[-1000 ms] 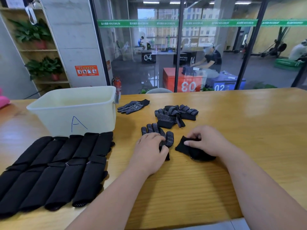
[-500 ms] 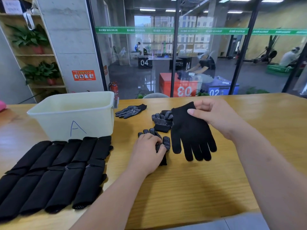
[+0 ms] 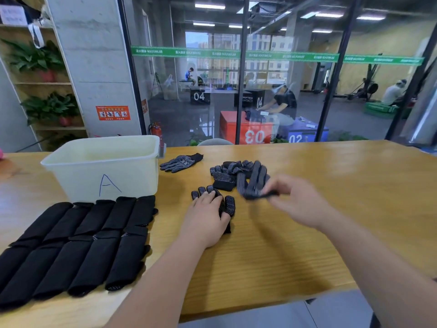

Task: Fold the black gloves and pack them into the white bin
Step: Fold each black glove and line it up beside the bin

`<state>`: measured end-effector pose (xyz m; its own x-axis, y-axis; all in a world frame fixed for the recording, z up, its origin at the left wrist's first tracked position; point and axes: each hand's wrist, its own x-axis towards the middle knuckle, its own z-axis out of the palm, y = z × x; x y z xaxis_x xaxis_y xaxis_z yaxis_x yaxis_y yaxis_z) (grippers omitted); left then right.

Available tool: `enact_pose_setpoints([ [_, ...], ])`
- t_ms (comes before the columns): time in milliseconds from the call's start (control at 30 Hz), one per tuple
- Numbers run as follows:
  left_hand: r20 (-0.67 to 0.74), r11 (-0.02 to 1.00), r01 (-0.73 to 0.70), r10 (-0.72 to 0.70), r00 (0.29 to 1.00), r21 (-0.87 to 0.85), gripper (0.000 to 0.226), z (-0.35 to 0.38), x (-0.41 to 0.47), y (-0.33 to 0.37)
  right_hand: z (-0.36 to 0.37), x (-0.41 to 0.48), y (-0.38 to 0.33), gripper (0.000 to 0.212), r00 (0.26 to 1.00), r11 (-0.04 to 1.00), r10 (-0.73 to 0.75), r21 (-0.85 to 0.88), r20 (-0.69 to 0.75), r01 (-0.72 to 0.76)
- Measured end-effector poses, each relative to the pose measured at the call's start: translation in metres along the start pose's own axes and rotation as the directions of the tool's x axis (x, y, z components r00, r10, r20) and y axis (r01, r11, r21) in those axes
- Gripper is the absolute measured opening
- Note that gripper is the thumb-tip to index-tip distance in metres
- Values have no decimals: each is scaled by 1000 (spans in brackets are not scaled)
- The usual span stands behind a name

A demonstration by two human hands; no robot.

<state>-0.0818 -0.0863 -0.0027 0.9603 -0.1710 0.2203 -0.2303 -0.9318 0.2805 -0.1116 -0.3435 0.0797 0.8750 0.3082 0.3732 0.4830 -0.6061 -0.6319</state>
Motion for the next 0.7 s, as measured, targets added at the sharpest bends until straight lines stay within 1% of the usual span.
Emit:
enact_pose_setpoints([
  [67, 82, 999, 2, -6, 997, 53, 67, 0, 1, 0, 22, -24, 19, 15, 982, 971, 2, -236, 190, 44],
  [100, 119, 997, 0, -10, 993, 81, 69, 1, 3, 0, 28, -32, 27, 19, 974, 955, -6, -288, 225, 73],
  [133, 151, 994, -2, -14, 988, 107, 70, 1, 4, 0, 32, -38, 29, 25, 974, 955, -14, -287, 226, 80],
  [233, 221, 987, -8, -28, 975, 160, 75, 0, 8, -1, 33, -47, 21, 30, 991, 965, 10, -261, 133, 25],
  [367, 292, 984, -28, -25, 956, 174, 74, -4, -1, 1, 37, -51, 21, 22, 994, 947, 27, -321, 108, 9],
  [467, 331, 984, -60, 2, 944, 167, 72, -9, -20, 0, 45, -45, 22, 13, 999, 949, 50, -311, 10, -44],
  [500, 340, 984, -71, 11, 940, 163, 72, -11, -27, -1, 48, -42, 21, 17, 998, 943, 69, -325, 4, -64],
  [567, 344, 982, -86, 24, 939, 166, 72, -16, -38, -4, 57, -37, 19, 44, 987, 908, 142, -406, 77, -99],
  [600, 344, 982, -90, 29, 938, 164, 73, -19, -42, -4, 61, -35, 17, 54, 975, 884, 186, -453, 123, -112],
  [633, 342, 984, -92, 34, 939, 155, 73, -22, -46, -5, 64, -33, 16, 58, 961, 868, 221, -483, 164, -116],
  [700, 309, 990, -84, 44, 950, 116, 70, -26, -52, -5, 65, -32, 14, 59, 943, 871, 249, -477, 222, -118],
])
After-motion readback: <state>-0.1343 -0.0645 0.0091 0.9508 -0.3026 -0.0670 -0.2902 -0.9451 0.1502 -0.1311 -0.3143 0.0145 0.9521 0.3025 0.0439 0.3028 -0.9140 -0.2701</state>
